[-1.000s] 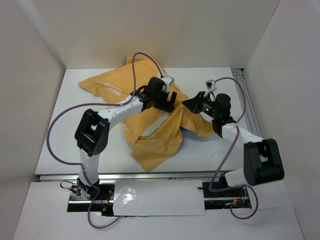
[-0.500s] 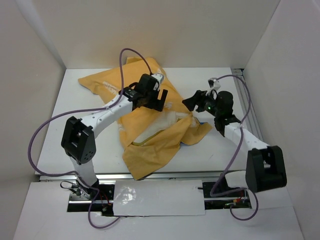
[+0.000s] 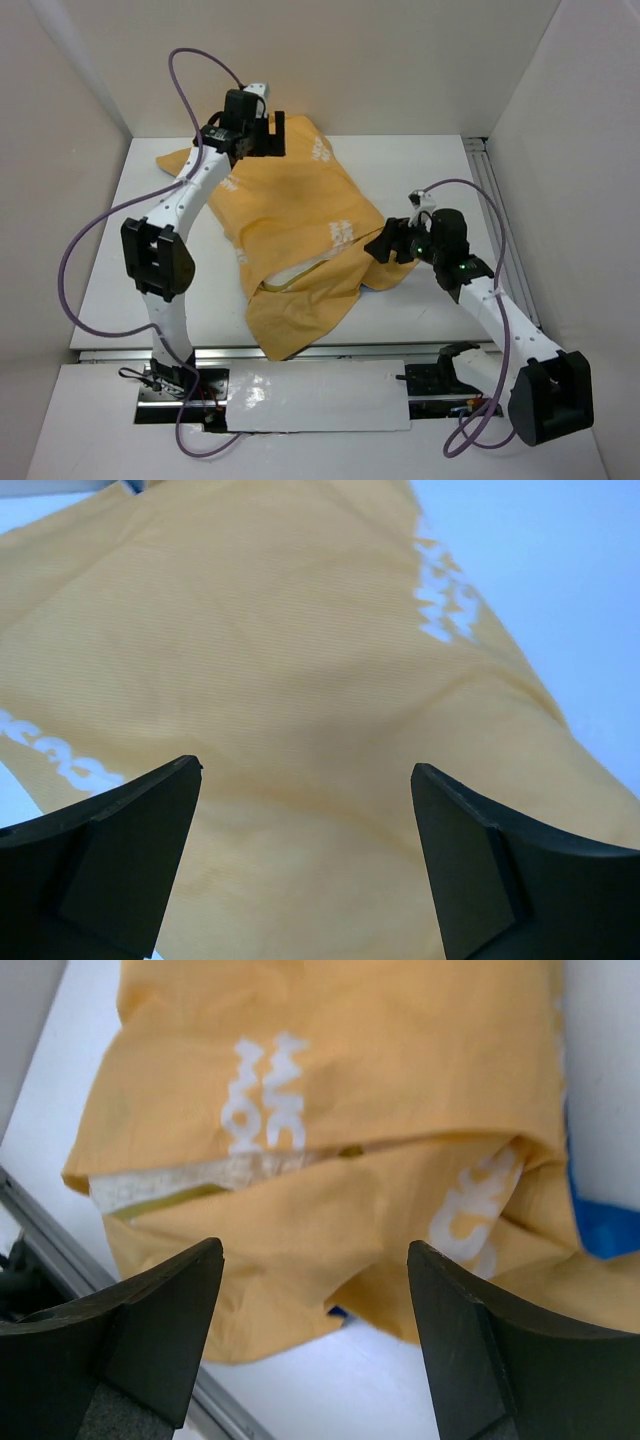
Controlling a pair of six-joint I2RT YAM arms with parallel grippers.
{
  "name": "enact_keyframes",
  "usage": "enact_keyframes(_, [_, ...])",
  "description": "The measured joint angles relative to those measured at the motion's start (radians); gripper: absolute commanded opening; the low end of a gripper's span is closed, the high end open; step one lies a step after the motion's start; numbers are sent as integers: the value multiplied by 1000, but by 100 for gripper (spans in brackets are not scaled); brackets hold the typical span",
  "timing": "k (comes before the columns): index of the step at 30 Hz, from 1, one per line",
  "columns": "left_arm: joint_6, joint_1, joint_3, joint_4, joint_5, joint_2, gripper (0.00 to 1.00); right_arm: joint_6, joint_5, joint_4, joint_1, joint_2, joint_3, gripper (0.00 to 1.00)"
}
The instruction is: Put the pillow into the pillowcase
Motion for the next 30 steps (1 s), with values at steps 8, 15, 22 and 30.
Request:
enact_keyframes(8, [3,139,58,14,29,240,96,10,6,-50,105,60,-61,82])
enact_keyframes(15, [-84,139,-143,141,-19,283,89,21,-14,115,177,365,-7,80])
enact_keyframes(22, [-222,158,-612,269,-98,-39,90,28,10,172,183,672,267,78])
enact_keyframes(30, [-328,89,-816,118,-228,-265,99,-24,64,166,148,912,634,78])
